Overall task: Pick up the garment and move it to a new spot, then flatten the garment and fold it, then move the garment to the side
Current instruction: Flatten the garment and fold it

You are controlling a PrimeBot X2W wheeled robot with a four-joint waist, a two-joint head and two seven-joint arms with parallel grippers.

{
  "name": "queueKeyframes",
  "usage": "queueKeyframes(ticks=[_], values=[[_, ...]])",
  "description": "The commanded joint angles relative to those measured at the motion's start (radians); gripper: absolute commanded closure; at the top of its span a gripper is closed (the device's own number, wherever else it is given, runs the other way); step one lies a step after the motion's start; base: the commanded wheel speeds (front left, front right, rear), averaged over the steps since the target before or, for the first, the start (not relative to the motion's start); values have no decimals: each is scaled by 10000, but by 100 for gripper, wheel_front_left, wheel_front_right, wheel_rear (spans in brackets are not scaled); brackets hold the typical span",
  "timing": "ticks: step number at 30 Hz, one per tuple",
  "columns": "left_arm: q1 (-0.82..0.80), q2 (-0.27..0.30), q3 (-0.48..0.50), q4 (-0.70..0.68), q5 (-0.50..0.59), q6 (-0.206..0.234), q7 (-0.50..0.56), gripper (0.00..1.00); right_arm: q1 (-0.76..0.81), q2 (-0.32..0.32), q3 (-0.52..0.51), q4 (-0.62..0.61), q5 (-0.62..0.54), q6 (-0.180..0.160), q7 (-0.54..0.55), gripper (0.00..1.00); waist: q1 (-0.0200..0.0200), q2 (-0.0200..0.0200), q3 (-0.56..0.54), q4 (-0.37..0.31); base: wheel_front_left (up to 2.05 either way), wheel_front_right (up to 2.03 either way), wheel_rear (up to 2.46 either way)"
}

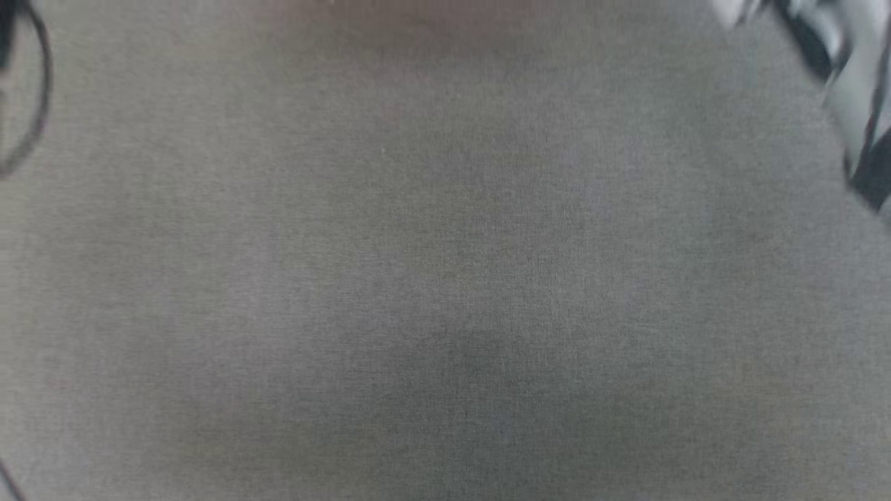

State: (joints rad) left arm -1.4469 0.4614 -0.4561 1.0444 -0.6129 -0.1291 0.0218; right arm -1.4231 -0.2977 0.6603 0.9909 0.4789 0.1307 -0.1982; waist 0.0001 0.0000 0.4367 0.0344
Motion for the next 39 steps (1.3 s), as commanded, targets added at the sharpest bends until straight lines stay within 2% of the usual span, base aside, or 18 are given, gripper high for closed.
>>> queueKeyframes(ticks=[1, 4, 8, 15, 19, 23, 24, 25, 26, 30, 34, 39], values=[[397, 126, -17, 37, -424, -3, 435, 100, 387, -111, 167, -218, 350, 1, 257, 100, -1, 0, -273, 40, 0, 0, 0], [1411, 296, -521, -239, -930, -5, 1416, 100, 1249, -487, 677, -802, 1004, 1, 904, 100, -1, 0, -621, 72, 0, 0, 0], [2719, 812, -969, -788, -1551, -4, 2448, 100, 2385, -1205, 1279, -1929, 1885, 1, 1891, 100, -1, 0, -1086, 86, 0, 0, 0], [5063, 1604, -1203, -2220, -2205, 53, 3445, 100, 4606, -2750, 1643, -4161, 3205, 0, 3444, 100, -1, 0, -1792, 100, 0, 0, 0], [6512, 2109, -1116, -3566, -2545, 618, 3966, 100, 5939, -3522, 1388, -5242, 3697, -2, 4327, 100, -1, 0, -2026, 89, 0, 0, 0], [8093, 2721, -892, -5279, -3031, 1465, 4426, 100, 7212, -4072, 837, -6164, 3951, -6, 5118, 100, -1, 0, -2166, 29, 0, 0, 0], [8506, 2883, -783, -5749, -3123, 1731, 4485, 100, 7544, -4182, 650, -6392, 4010, -6, 5274, 100, -1, 0, -2187, 12, 0, 0, 0], [9369, 3243, -678, -6688, -3356, 2232, 4678, 100, 8218, -4342, 222, -6803, 4005, -6, 5577, 100, -1, 0, -2239, -13, 0, 0, 0], [9768, 3399, -598, -7140, -3490, 2471, 4727, 100, 8574, -4397, 55, -7018, 3978, -6, 5759, 100, -1, 0, -2257, -22, 0, 0, 0], [11295, 4004, -244, -8848, -3895, 3451, 4832, 100, 9992, -4497, -933, -7910, 3894, -6, 6430, 100, -1, 0, -2254, -63, 0, 0, 0], [12516, 4520, 105, -10176, -4239, 4249, 4759, 100, 11477, -4284, -2145, -8825, 3614, -6, 7103, 100, -1, 0, -2171, -65, 0, 0, 0], [13515, 4719, 335, -11094, -4409, 4720, 4472, 100, 12944, -3605, -3616, -9815, 2857, -6, 7829, 100, -1, 0, -2008, -65, 0, 0, 0]])
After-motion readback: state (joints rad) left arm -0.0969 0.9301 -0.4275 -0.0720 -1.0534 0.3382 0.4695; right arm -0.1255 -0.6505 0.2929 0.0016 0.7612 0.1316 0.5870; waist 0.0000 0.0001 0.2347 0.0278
